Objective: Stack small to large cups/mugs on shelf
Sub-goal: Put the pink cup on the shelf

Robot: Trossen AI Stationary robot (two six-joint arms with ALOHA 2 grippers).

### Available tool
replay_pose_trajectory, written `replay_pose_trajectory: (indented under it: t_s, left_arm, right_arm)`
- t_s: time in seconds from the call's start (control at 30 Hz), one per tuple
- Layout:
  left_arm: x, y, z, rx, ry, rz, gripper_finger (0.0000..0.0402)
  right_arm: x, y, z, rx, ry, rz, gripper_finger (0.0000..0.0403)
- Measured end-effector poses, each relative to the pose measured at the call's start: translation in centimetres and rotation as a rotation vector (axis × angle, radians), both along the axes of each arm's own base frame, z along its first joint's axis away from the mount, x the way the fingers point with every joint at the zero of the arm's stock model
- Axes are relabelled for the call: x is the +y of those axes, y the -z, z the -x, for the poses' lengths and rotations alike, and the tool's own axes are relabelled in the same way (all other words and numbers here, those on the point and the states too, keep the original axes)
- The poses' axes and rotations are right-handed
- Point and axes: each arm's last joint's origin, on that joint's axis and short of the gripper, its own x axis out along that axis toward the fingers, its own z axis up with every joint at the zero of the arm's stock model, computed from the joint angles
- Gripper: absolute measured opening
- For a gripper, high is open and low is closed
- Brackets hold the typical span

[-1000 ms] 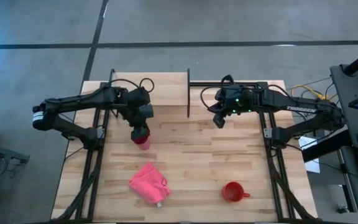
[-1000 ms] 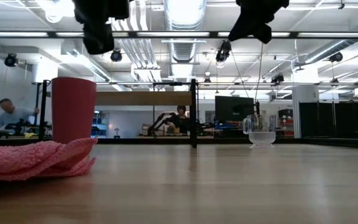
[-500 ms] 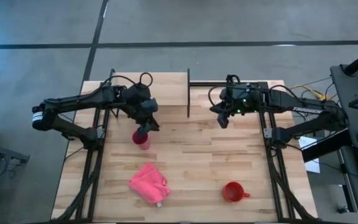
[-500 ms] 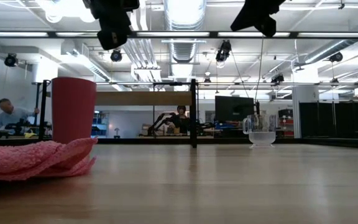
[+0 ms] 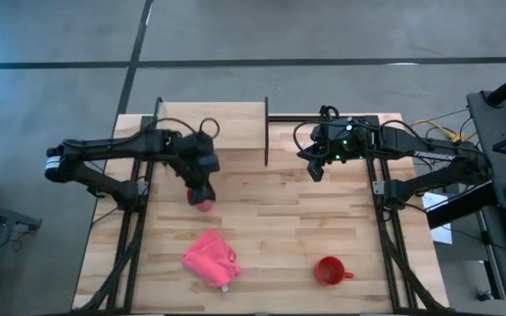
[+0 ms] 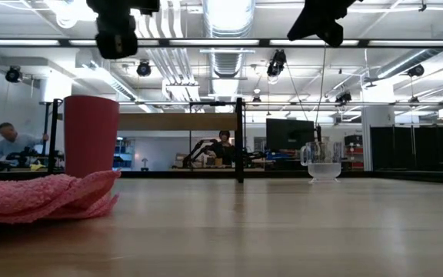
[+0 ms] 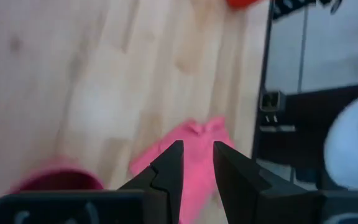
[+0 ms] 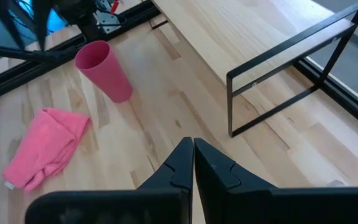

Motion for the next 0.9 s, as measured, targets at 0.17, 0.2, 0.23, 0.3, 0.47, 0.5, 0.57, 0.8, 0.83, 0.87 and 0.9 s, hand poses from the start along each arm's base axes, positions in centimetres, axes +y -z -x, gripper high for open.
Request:
replay_pose_trajectory:
  t_s: [0.17,0.2,0.23,0.3,0.47,0.5,0.57,0.8,0.83,0.87,0.9]
  left_arm:
    - [-1.9,0.7,0.3,0.124,-0.047,-0.064,0.0073]
    - [-2.2,0.9,0.5,0.157,-0.072,-0.094,0.0073]
    - [-2.5,1.0,0.7,0.185,-0.096,-0.127,0.0073]
    - [-2.7,1.2,0.8,0.217,-0.159,-0.190,0.0073]
    - [-3.2,1.8,0.4,0.247,-0.203,-0.204,0.0073]
    - [-3.2,2.1,0.3,0.260,-0.200,-0.207,0.0073]
    - [-3.3,3.0,-0.2,0.298,-0.197,-0.216,0.0073]
    - [-3.4,6.5,-1.6,0.439,-0.178,-0.248,0.0073]
    - [-3.4,6.8,-1.8,0.450,-0.177,-0.250,0.0073]
    - [-3.4,7.0,-1.9,0.456,-0.176,-0.252,0.0073]
    - [-3.4,7.1,-2.1,0.462,-0.175,-0.255,0.0073]
  right_arm:
    - [0.0,0.1,0.0,0.005,0.004,0.004,0.0009]
    - [0.0,0.1,0.0,0.005,0.004,0.005,0.0009]
    - [0.0,0.1,0.0,0.005,0.004,0.005,0.0009]
    - [0.0,0.1,0.0,0.005,0.004,0.005,0.0009]
    - [0.0,0.1,-0.1,0.005,0.005,0.003,0.0009]
    - [0.0,0.1,-0.1,0.005,0.005,0.003,0.0009]
    - [0.0,0.1,-0.1,0.004,0.005,0.003,0.0009]
    - [0.0,0.1,-0.1,0.006,0.006,0.002,0.0009]
    - [0.0,0.1,-0.1,0.006,0.006,0.002,0.0009]
    - [0.0,0.1,-0.1,0.006,0.005,0.002,0.0009]
    - [0.0,0.1,-0.1,0.006,0.005,0.002,0.0009]
